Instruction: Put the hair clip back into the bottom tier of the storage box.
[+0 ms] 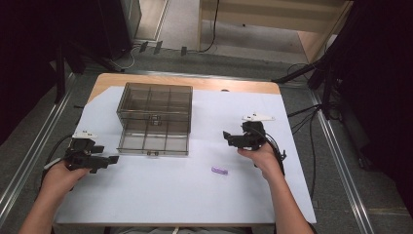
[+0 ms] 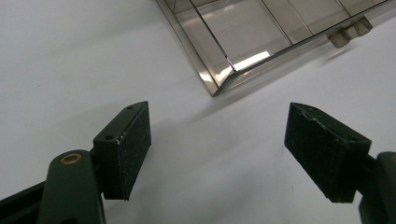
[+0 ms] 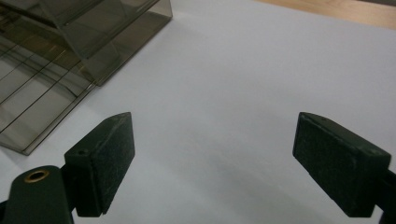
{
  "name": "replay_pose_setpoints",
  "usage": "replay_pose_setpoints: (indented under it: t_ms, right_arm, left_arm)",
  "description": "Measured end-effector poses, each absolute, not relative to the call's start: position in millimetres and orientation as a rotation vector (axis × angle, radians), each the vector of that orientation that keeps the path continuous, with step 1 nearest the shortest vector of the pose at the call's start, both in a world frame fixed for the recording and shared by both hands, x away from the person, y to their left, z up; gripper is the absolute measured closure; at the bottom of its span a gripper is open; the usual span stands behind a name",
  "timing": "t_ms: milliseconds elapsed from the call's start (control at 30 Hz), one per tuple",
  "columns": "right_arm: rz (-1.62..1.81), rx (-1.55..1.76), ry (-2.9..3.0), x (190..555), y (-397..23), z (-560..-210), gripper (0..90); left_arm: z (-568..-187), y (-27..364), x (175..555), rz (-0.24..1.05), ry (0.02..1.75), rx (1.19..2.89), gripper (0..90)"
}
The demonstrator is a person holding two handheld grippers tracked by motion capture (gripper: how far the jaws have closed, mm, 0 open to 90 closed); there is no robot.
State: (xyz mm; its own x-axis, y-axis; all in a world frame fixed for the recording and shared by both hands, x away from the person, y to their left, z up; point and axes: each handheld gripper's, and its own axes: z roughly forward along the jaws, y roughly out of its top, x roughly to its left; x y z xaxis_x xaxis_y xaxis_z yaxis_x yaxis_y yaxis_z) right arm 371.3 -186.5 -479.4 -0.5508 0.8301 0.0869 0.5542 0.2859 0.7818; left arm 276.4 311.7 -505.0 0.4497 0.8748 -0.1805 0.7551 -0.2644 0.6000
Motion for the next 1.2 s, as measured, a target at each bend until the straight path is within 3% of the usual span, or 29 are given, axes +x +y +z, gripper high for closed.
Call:
replay_pose_setpoints:
  t_ms: [367,400,433,467,567,1200]
  right_arm:
    - [1.122,1.148,2.282,367,-180,-472,14.6]
    - [1.109,1.157,2.299,367,-181,-472,23.0]
    - [1.109,1.157,2.299,367,-181,-472,23.0]
    - [1.099,1.159,2.317,368,-183,-472,30.6]
    - [1.096,1.171,2.311,368,-184,-471,33.8]
    - [1.079,1.159,2.359,369,-186,-469,41.2]
  left_arm:
    - [-506,310,277,0.246,1.356,2.085,23.6]
    - [-506,310,277,0.252,1.351,2.087,23.6]
    - [-506,310,277,0.252,1.351,2.087,23.6]
    - [-506,308,277,0.248,1.352,2.088,23.6]
    - [-506,307,277,0.248,1.345,2.096,23.6]
    - [-506,307,277,0.243,1.347,2.098,23.6]
